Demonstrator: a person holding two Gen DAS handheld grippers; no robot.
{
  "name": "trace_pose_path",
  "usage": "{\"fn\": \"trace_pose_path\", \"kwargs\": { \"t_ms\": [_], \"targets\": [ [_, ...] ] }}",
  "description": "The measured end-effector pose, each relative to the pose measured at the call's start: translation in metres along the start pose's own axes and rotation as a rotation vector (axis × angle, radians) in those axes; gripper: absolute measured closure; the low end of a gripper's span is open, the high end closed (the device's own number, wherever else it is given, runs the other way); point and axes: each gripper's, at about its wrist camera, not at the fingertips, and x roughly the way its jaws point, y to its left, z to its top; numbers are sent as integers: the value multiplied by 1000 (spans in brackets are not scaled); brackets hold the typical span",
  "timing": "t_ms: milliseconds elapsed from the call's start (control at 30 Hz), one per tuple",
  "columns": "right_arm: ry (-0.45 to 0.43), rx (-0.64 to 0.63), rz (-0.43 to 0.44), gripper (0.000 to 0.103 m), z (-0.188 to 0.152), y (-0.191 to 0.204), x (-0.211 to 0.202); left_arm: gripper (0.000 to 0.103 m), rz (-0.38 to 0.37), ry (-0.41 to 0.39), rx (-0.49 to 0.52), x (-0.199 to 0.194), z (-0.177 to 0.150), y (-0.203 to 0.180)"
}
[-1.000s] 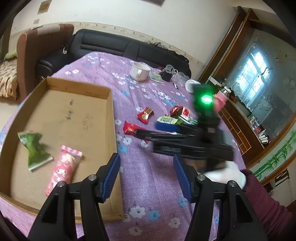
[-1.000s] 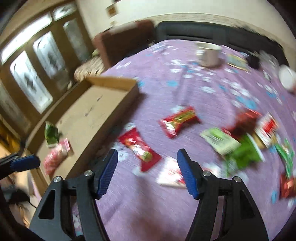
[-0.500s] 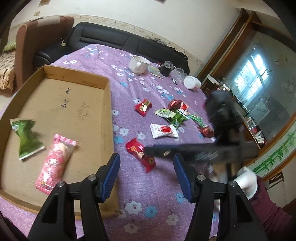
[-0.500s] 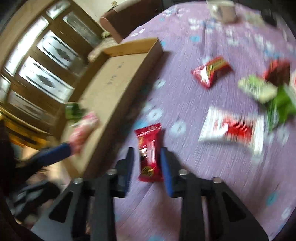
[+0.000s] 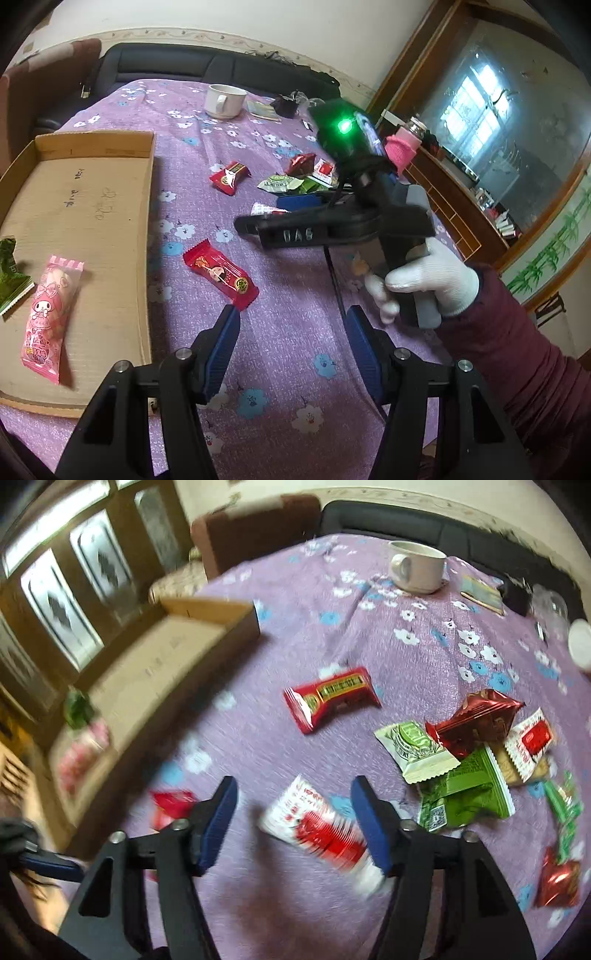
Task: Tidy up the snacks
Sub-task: 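Grasp the red-and-white snack packet with the right tool, then grasp the red packet with the left tool while right holds its packet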
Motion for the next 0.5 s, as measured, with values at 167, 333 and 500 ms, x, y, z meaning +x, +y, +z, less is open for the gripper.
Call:
{"fn": "trace_pose_path", "kwargs": {
  "t_ms": [167,333,500],
  "targets": [
    [-5,-3,-55,71,-16,-2,-12,43,13,12,-22,8,2,5],
    [-17,55,-59,72,-37,-8,-27,43,54,31,-37,25,11,6],
    [-31,99,-20,72,-57,-13,-38,43,169,64,-20,50,24,7]
  ]
}}
